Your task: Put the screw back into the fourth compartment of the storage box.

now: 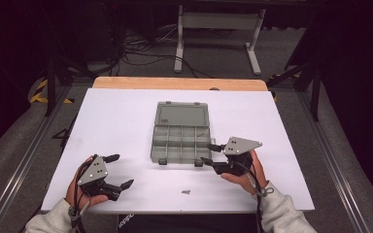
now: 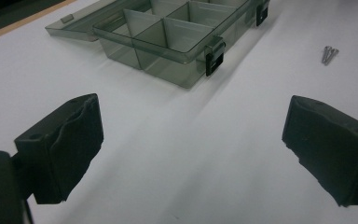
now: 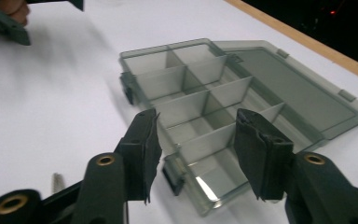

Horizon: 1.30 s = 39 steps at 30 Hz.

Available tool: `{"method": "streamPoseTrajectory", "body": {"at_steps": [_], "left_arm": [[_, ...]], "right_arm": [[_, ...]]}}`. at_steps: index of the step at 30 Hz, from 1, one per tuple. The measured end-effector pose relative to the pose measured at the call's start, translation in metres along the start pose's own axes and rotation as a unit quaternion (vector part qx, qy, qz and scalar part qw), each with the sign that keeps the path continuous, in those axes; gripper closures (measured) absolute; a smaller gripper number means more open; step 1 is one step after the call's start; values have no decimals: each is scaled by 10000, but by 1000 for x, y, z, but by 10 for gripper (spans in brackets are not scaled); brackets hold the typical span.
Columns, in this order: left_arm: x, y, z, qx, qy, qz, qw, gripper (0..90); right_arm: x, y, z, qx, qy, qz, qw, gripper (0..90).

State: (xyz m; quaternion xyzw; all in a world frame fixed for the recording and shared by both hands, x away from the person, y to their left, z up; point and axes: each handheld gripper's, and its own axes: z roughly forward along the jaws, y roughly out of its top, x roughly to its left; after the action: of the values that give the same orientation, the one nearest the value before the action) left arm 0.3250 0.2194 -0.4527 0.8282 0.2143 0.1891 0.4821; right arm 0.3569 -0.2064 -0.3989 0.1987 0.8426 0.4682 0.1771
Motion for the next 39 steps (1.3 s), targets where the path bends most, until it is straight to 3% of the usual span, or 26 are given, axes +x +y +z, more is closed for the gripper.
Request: {"method": "streamPoseTrajectory", "body": {"at_steps": [10,14,18,22,29,39], "left_arm": [[0,0,1,14,15,-6,10000,45],[-1,0,1,17,24,-10,10000,42],[-1,0,1,17,33,-2,10000,39],[-1,0,1,34,31,6,10000,40],[-1,0,2,47,23,5,10000,42],[-1,0,2,61,-3,9,10000,44]], "right_arm": [[29,-4,8,246,311,-90,9992,283],[42,-10,20,498,661,-181,9964,275],[49,-13,31,622,830,-187,9944,277],[53,-18,44,772,1070,-225,9910,375],[52,-21,52,884,1171,-252,9889,510],[53,-23,54,991,1231,-366,9868,572]]}}
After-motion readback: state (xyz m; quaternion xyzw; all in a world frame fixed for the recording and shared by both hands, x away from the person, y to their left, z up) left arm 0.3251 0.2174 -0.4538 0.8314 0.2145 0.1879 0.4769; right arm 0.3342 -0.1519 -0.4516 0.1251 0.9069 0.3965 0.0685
